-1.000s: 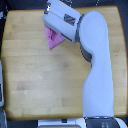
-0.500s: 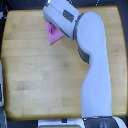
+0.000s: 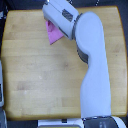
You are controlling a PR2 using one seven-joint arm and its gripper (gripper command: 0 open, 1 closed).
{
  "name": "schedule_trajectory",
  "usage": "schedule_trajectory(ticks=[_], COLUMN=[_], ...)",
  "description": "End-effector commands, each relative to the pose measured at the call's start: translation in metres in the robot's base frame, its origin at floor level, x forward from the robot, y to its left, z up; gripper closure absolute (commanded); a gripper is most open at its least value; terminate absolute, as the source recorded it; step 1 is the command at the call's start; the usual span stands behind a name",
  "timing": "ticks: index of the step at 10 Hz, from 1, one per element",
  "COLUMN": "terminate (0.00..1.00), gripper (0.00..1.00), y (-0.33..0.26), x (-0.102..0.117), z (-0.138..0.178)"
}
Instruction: Folding a cloth
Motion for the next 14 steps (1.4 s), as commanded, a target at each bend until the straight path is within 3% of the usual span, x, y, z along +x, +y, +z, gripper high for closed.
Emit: schedule_trajectory(ticks=[1, 10, 13, 14], terminate=[0.0, 0.0, 0.0, 0.0], gripper=[0.0, 0.0, 0.0, 0.0], y=[-0.015, -0.016, -0.005, -0.006], x=[-0.005, -0.004, 0.007, 0.005], z=[0.006, 0.053, 0.102, 0.133])
